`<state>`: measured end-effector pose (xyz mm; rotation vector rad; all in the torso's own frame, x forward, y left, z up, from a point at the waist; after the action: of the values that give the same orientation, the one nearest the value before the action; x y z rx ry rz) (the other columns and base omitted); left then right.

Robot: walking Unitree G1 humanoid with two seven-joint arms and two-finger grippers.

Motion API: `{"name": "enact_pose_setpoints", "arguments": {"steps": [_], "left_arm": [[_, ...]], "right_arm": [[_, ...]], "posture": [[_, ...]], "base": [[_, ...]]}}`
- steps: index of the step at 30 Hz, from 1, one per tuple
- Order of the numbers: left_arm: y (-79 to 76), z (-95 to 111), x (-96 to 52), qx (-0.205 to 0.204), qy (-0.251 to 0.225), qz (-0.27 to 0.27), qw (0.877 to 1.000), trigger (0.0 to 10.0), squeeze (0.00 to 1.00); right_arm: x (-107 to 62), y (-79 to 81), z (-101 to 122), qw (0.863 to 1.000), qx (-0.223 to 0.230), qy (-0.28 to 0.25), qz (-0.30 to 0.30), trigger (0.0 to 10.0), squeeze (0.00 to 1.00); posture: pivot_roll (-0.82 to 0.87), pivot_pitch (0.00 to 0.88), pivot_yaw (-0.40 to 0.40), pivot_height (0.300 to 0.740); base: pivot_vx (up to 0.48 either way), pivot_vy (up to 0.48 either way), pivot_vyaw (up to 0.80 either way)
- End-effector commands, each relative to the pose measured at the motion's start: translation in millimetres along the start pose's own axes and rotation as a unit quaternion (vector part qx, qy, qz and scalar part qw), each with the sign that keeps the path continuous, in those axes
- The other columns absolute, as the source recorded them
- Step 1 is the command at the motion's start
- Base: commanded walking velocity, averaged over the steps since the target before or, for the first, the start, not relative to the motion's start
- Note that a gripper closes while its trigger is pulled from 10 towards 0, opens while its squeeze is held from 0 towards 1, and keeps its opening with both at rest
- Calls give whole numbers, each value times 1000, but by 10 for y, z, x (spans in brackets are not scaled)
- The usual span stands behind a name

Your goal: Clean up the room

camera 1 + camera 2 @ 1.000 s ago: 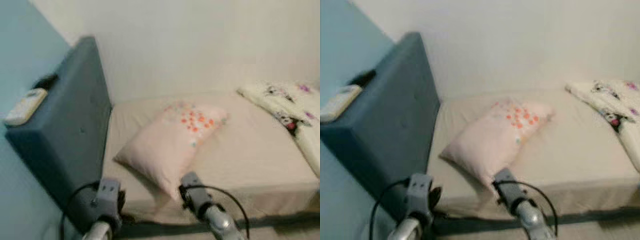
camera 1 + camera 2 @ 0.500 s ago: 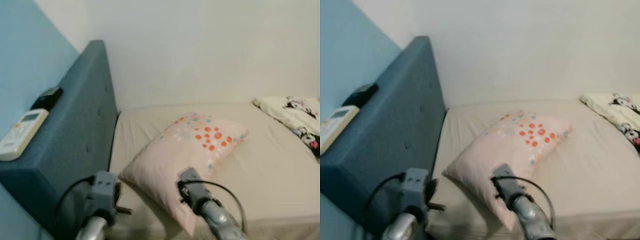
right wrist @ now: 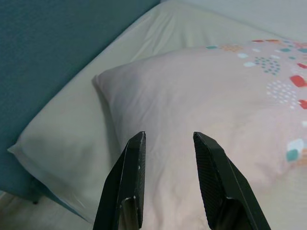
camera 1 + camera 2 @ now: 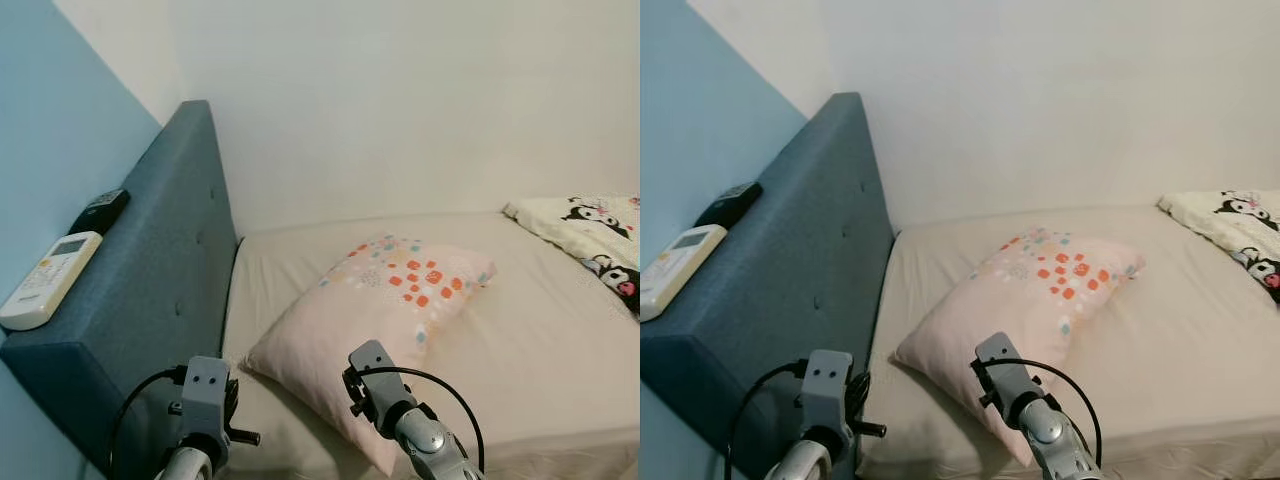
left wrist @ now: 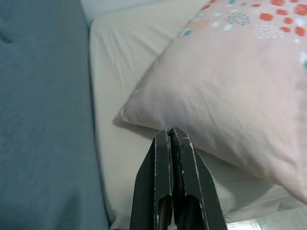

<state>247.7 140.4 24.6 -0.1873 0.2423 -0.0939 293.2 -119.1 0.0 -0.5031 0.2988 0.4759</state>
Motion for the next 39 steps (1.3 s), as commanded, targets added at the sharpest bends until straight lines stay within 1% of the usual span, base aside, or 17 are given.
{"name": "enact_pose_setpoints", "arguments": {"steps": [1,5,14,20,21,23,27,29,36,37,39], "left_arm": [[-2,-28,-2,12,7,-9,1000,10000,0],[-37,-46,-11,14,12,-17,1000,10000,0],[-28,-56,-15,15,15,-15,1000,10000,0],[24,-57,-9,12,18,-2,1000,10000,0],[36,-75,-6,17,28,0,999,10000,0],[37,-87,-6,1,31,-5,1000,10000,0],[49,-73,-3,9,27,-4,1000,10000,0],[57,-53,-1,24,21,-1,999,10000,0],[53,-78,-4,26,28,2,999,10000,0],[44,-78,-5,35,26,-2,999,10000,0],[41,-78,-6,38,26,-3,999,10000,0]], "right_arm": [[-6,36,-45,1000,3,11,5,10000,0],[-9,39,-57,1000,6,15,8,10000,0],[-12,53,-61,1000,8,17,11,10000,0],[-10,52,-64,1000,8,19,12,10000,0],[-9,52,-66,1000,8,19,12,10000,0],[-9,52,-71,1000,8,20,13,10000,0],[-10,52,-72,1000,8,21,13,10000,0],[-11,53,-76,1000,7,22,13,10000,0],[-13,58,-83,1000,9,22,14,10000,0],[-15,69,-107,999,15,31,17,10000,0],[-18,71,-109,999,20,31,17,10000,0]], "posture": [[-99,0,11,738],[-100,0,11,738],[-98,0,10,738],[-98,0,9,738],[-98,0,9,738],[-97,0,9,738],[-97,0,10,738],[-97,0,10,738],[-96,0,12,738],[-98,0,16,738],[-98,0,15,738]], "base": [[0,0,0],[0,-317,0],[0,-353,0],[0,0,0],[0,0,0],[0,480,0],[0,480,0],[0,478,0],[0,0,0],[0,0,0],[0,0,-200]]}}
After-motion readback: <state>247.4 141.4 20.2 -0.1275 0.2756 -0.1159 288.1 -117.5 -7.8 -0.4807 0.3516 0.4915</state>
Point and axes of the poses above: a point about 5 cm out from each wrist's last joint towards the gripper, its own x axis pointing out of the wrist towards the gripper, its own z axis along the axis of the wrist's last joint, y = z × x, the point moved 2 cm from there along x, pointing out of the wrist towards the gripper, and after that the axes turned 10 degrees about -x, right-handed, at the moved point
